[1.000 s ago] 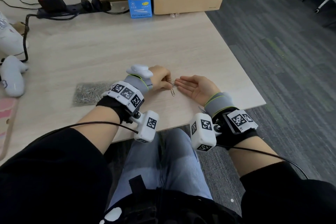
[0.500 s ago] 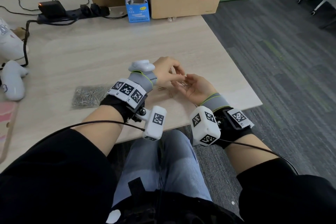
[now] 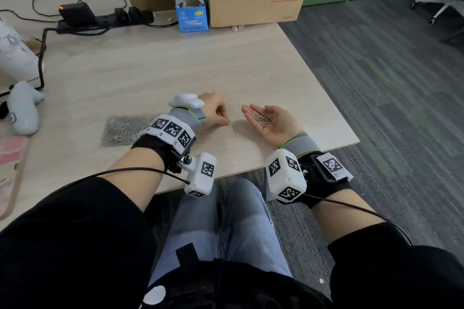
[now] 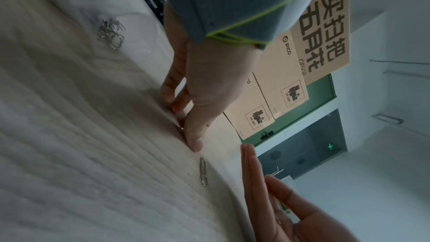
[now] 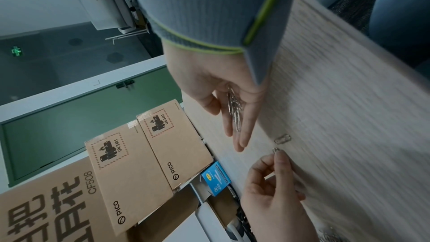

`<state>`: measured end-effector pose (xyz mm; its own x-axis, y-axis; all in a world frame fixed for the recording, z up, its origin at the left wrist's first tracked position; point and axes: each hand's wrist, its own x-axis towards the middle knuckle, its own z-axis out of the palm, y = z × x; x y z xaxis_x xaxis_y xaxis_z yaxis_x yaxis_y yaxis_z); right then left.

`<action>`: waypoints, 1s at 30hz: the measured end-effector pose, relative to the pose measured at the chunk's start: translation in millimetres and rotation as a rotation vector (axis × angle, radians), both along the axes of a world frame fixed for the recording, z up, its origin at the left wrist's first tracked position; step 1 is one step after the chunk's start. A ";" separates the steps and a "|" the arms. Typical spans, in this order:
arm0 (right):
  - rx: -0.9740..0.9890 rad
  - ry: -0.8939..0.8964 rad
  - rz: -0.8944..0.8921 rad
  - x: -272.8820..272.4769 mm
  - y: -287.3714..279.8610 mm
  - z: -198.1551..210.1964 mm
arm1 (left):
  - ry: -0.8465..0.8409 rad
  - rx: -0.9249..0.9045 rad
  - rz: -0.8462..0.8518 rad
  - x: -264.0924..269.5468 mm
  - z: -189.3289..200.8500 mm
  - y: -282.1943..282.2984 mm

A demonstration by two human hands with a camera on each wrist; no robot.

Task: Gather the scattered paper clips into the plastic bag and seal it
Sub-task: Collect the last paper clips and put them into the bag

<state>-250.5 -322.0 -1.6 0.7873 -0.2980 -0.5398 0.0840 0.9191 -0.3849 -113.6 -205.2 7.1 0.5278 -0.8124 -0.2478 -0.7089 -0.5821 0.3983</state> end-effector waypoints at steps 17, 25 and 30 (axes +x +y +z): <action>0.057 -0.038 0.096 4.4 6.6 0.1 | 0.236 -0.339 -0.085 -19.9 30.8 -29.2; 0.076 -0.045 0.015 -4.4 -3.0 4.3 | 0.014 -0.213 0.066 6.3 24.1 -2.9; 0.076 -0.044 -0.003 -6.2 -2.0 7.3 | -0.023 0.048 0.036 -6.8 3.0 2.4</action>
<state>-256.7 -323.9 5.8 0.8098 -0.2599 -0.5261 0.1021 0.9453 -0.3098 -120.3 -202.8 10.1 0.5622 -0.7805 -0.2733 -0.6959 -0.6250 0.3536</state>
